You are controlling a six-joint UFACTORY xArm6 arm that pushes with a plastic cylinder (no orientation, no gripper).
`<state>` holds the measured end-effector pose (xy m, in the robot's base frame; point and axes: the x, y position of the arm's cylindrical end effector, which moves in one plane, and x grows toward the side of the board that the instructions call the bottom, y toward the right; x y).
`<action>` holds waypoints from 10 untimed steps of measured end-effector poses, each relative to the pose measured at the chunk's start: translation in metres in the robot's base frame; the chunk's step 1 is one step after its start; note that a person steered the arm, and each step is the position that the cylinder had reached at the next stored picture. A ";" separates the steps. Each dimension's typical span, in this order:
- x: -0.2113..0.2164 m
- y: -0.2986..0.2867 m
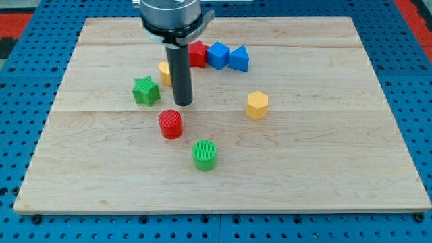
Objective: Move the red circle below to the red star
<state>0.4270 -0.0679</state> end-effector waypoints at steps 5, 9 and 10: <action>0.085 0.000; -0.008 0.074; -0.009 0.076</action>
<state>0.4184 0.0082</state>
